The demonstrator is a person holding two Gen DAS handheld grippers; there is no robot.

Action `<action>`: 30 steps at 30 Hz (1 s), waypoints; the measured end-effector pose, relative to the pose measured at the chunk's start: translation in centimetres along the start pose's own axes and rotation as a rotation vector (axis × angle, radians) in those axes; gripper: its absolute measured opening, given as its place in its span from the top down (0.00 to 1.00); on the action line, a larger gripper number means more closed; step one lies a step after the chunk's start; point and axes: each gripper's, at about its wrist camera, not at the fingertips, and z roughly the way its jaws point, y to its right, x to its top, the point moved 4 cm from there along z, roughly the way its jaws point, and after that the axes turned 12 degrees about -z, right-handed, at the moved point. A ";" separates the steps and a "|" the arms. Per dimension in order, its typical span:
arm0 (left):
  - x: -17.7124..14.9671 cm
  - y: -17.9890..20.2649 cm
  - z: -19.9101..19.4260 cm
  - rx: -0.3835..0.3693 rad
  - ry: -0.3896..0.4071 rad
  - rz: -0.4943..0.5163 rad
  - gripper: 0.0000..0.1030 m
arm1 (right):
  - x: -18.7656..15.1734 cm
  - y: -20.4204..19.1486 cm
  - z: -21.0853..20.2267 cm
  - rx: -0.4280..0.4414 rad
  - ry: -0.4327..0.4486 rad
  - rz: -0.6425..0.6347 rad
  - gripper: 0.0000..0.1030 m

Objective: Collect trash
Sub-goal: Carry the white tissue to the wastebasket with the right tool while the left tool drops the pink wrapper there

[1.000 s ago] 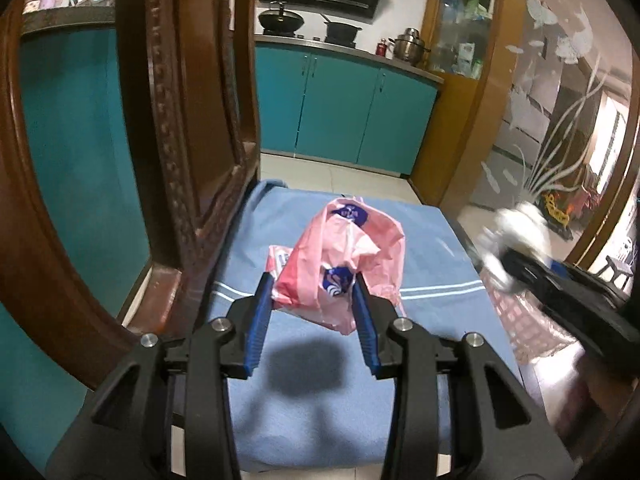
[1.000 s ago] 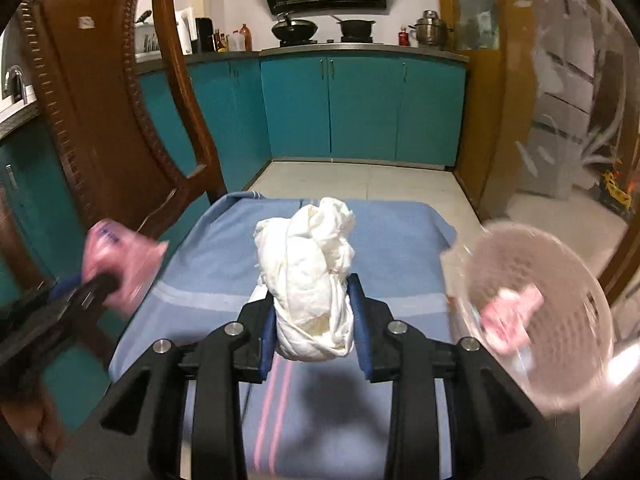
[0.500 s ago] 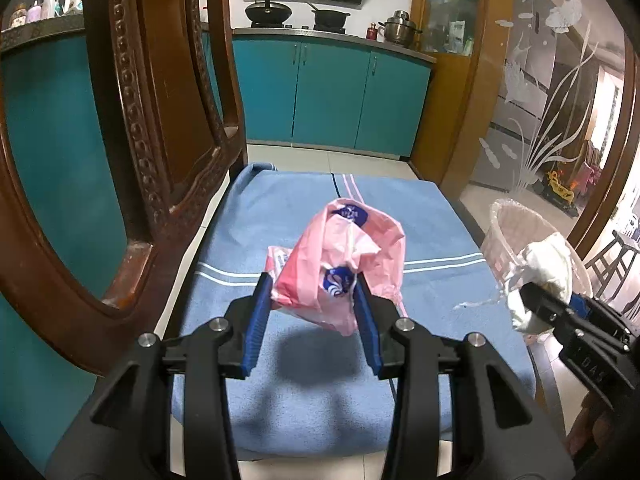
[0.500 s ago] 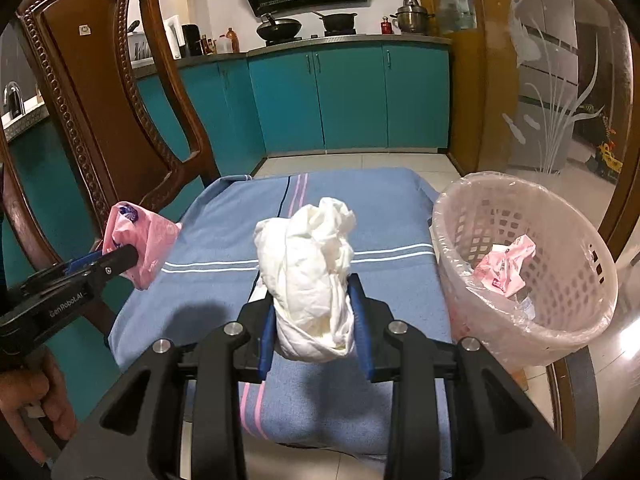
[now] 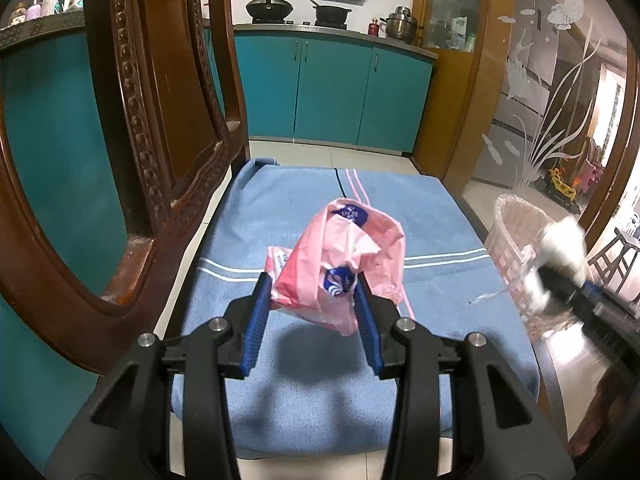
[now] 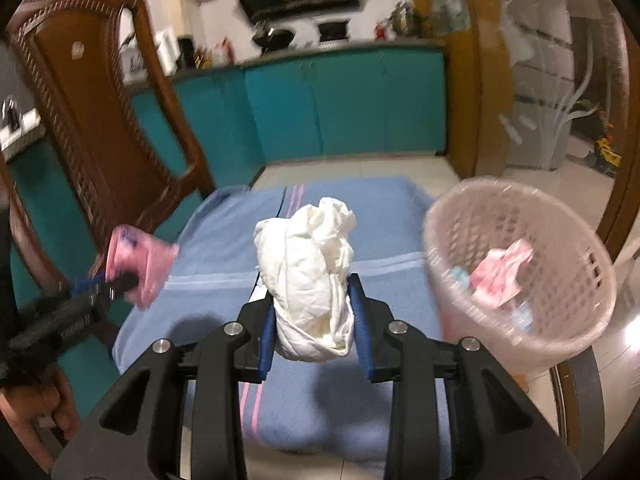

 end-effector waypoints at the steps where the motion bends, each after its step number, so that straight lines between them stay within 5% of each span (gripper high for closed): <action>1: 0.0 0.0 0.0 -0.001 0.000 0.001 0.59 | 0.6 1.1 -0.6 -0.024 0.028 0.016 0.68; 6: -0.1 0.2 0.1 -0.006 -0.003 0.013 0.58 | 2.2 9.1 -1.7 -0.196 0.124 0.126 0.58; 8: -0.2 0.3 0.3 -0.007 -0.006 0.016 0.58 | 1.3 12.2 -0.2 -0.213 0.117 0.176 0.22; 9: -0.3 0.4 0.4 -0.007 -0.010 0.021 0.58 | 0.7 13.1 0.5 -0.219 0.098 0.190 0.17; 12: -0.8 1.0 0.8 -0.007 -0.022 0.038 0.58 | -0.5 15.8 0.4 -0.255 0.044 0.295 0.17; 14: -1.1 1.5 0.8 -0.013 -0.026 0.056 0.58 | 0.0 16.4 -2.7 -0.213 0.151 0.376 0.10; 17: -1.7 3.0 0.7 -0.044 -0.040 0.090 0.58 | 0.0 16.8 -7.0 -0.268 0.301 0.435 0.03; 20: -2.2 5.4 0.8 -0.089 -0.058 0.119 0.58 | 0.2 16.7 -8.0 -0.262 0.339 0.429 0.03; 23: -2.5 10.1 1.6 -0.153 -0.095 0.150 0.58 | 0.4 17.0 -7.8 -0.300 0.337 0.410 0.03; 28: -0.8 22.0 2.7 -0.299 -0.110 0.236 0.57 | -0.6 20.0 -9.3 -0.320 0.382 0.551 0.03; 29: 0.0 24.6 3.1 -0.325 -0.106 0.245 0.53 | -0.7 20.5 -9.8 -0.320 0.393 0.572 0.03; 30: 0.5 26.2 3.5 -0.344 -0.108 0.245 0.35 | -0.8 21.0 -10.1 -0.325 0.402 0.586 0.03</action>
